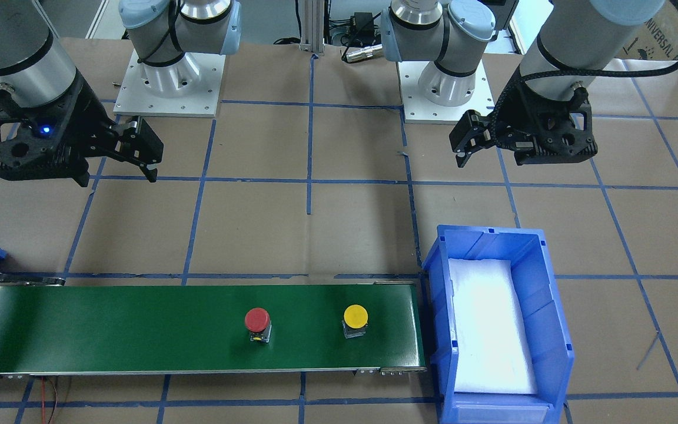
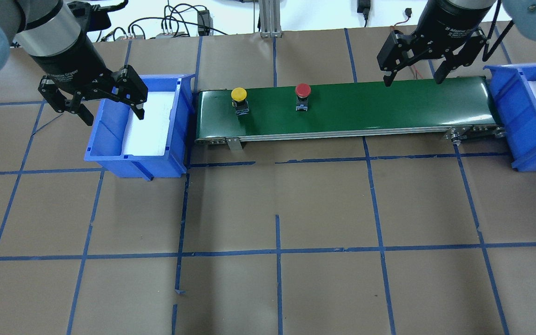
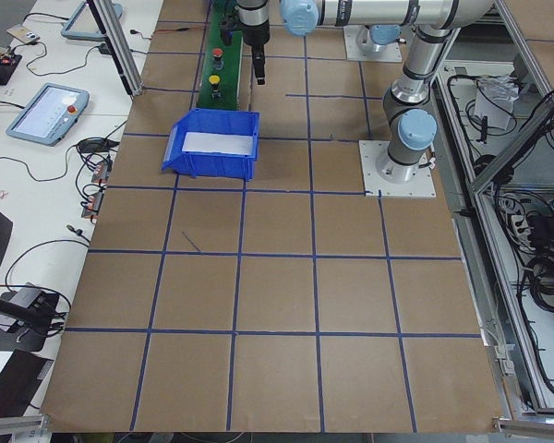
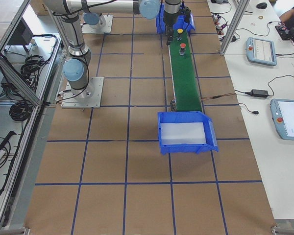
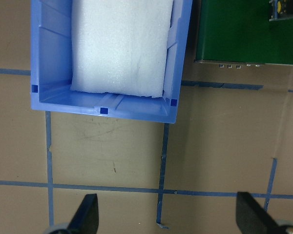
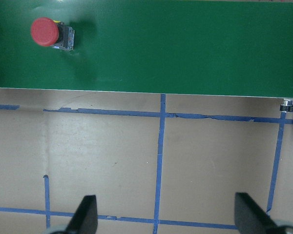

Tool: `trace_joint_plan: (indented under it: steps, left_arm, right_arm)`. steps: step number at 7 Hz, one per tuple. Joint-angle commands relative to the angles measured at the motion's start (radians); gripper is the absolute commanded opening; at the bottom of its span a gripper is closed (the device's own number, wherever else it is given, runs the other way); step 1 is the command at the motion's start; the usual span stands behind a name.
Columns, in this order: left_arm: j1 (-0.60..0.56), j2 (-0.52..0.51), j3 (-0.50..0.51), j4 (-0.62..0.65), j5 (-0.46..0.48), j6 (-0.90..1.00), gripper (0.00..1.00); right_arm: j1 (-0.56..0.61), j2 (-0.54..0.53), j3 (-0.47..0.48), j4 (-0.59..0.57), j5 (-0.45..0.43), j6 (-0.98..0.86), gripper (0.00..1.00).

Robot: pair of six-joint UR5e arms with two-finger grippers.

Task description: Transport two buttons from left to right

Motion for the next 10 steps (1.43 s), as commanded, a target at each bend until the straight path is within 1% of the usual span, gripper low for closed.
trace_joint_plan:
  steps: [1,5,10]
  left_arm:
    - [-0.005,-0.001,0.01,-0.005,0.01,-0.005,1.0]
    - [-0.007,-0.005,0.009,-0.005,0.01,-0.004,1.0]
    - [-0.005,-0.002,0.012,0.003,0.01,-0.005,1.0]
  right_arm:
    - [0.0,-0.001,0.005,0.0,-0.001,0.0,1.0]
    - [0.003,-0.001,0.016,-0.005,-0.018,0.019,1.0]
    - [0.005,0.003,0.016,-0.003,-0.021,-0.012,1.0]
